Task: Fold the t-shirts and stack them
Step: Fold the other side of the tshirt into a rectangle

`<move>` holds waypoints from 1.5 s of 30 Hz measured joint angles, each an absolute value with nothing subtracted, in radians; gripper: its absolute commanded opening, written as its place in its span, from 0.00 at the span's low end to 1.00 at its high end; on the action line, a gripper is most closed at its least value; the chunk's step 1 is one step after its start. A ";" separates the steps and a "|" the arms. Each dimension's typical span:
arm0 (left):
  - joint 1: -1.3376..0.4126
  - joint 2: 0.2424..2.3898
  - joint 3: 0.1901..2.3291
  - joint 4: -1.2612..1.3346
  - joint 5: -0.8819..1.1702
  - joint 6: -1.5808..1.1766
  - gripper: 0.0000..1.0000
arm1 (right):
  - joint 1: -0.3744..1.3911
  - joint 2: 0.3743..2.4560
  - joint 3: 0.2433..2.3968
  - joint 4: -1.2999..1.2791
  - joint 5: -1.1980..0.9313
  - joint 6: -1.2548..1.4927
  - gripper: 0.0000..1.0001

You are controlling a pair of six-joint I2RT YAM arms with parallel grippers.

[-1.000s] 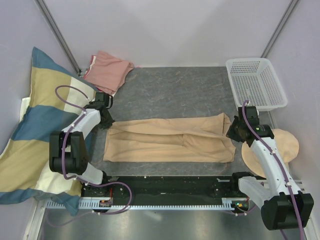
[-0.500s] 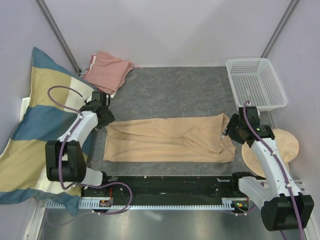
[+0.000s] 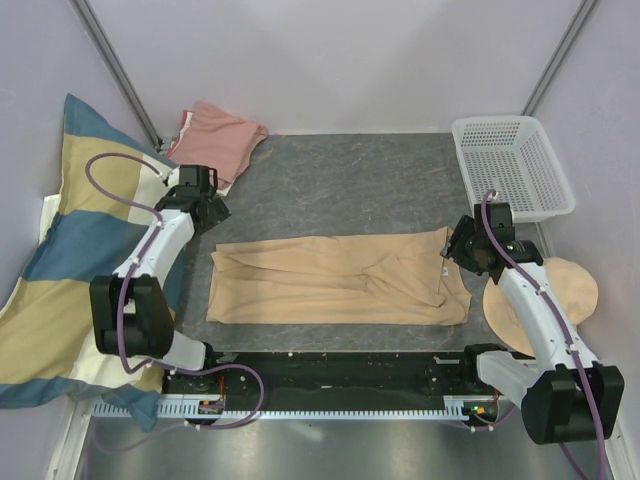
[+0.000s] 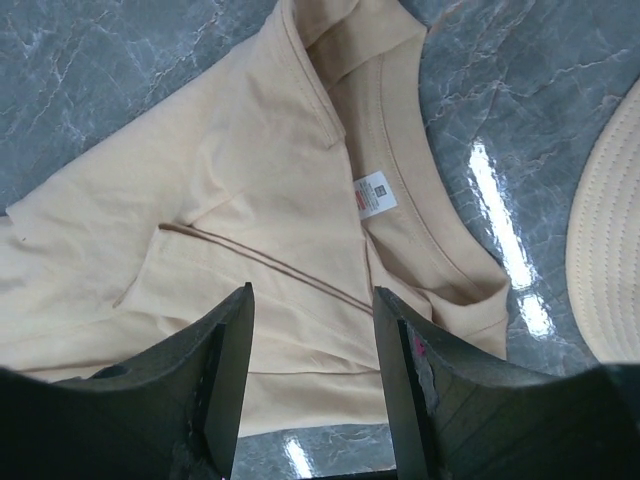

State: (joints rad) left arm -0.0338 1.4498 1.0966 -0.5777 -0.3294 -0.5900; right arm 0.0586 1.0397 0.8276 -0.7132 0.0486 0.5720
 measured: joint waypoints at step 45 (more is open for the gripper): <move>-0.043 1.288 0.751 -0.538 -0.197 -0.636 0.79 | 0.068 1.126 0.807 -0.596 -0.031 0.546 0.60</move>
State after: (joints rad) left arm -0.0433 1.2884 0.7506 -0.5385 -0.1974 -0.6357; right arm 0.0681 1.1255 0.8074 -0.5957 -0.0315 0.5457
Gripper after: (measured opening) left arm 0.790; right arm 0.600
